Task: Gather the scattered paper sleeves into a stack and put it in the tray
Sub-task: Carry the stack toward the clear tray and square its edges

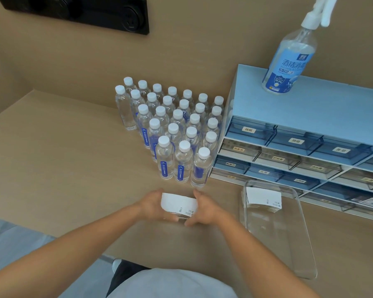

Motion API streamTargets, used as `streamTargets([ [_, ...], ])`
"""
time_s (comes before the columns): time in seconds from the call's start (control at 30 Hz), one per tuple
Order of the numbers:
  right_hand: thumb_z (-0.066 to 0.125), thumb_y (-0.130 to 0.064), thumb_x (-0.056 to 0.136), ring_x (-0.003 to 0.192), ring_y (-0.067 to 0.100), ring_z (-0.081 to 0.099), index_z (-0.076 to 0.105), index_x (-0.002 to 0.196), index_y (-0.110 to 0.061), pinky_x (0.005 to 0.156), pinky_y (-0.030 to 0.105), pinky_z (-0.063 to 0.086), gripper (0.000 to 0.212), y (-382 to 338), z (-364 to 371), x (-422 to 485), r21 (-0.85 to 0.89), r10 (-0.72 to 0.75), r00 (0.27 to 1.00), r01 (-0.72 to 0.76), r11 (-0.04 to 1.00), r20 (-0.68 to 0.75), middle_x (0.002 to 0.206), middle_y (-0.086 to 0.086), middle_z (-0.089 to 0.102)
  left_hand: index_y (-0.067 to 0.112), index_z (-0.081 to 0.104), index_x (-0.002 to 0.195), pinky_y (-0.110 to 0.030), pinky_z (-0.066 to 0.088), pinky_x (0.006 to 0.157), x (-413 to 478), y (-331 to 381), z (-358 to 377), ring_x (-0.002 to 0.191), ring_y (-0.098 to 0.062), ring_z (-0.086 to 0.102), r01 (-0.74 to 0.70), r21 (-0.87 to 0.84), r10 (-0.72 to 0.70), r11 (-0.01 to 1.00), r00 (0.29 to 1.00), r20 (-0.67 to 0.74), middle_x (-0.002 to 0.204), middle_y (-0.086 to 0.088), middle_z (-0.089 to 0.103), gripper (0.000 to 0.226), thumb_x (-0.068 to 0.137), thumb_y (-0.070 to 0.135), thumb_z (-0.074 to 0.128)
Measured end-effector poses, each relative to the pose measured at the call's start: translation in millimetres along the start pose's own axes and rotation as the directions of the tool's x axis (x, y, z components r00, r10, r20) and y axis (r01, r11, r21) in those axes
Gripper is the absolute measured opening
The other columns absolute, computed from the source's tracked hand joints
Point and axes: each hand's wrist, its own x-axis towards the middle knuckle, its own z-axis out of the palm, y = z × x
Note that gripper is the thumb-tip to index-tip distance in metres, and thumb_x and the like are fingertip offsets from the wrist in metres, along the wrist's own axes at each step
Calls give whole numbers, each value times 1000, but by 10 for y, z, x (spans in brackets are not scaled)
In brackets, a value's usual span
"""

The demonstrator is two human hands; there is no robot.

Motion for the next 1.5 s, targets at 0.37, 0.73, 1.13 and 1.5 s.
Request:
streamTargets([
  [0.37, 63, -51, 89, 91, 15, 70, 50, 123, -21, 84, 31, 52, 46, -126, 66, -165, 966, 315, 931, -230, 117, 184, 94, 3, 71, -8, 38, 144, -42, 31, 118, -84, 111, -233, 128, -31, 54, 486, -720, -236, 495, 873, 427, 140, -22, 55, 103, 87, 79, 30],
  [0.73, 66, -42, 87, 94, 23, 71, 71, 102, -10, 84, 30, 50, 35, -120, 128, -186, 900, 260, 959, -209, 383, 112, 99, 10, 77, -2, 51, 136, -39, 30, 118, -74, 98, -130, 124, -29, 57, 467, -669, -220, 578, 879, 423, 132, -18, 62, 84, 93, 69, 37],
  [1.13, 90, -33, 59, 125, 27, 50, 45, 134, -15, 100, 34, 42, 89, -103, 19, -68, -147, -137, 983, 118, 982, -124, 138, 4, 51, 13, 38, 136, -33, 47, 92, -43, 136, 17, 122, -28, 51, -126, 397, 161, 909, 985, -56, 136, -3, 50, 90, 64, 37, 86],
  [1.5, 79, -10, 73, 117, 31, 56, 52, 123, -11, 94, 39, 51, 57, -257, 84, 18, -395, -144, 985, 97, 914, -92, 127, 9, 55, 12, 53, 113, -36, 49, 82, 45, 119, 104, 108, -29, 60, -134, 621, 196, 772, 980, -33, 119, -7, 61, 51, 72, 26, 80],
])
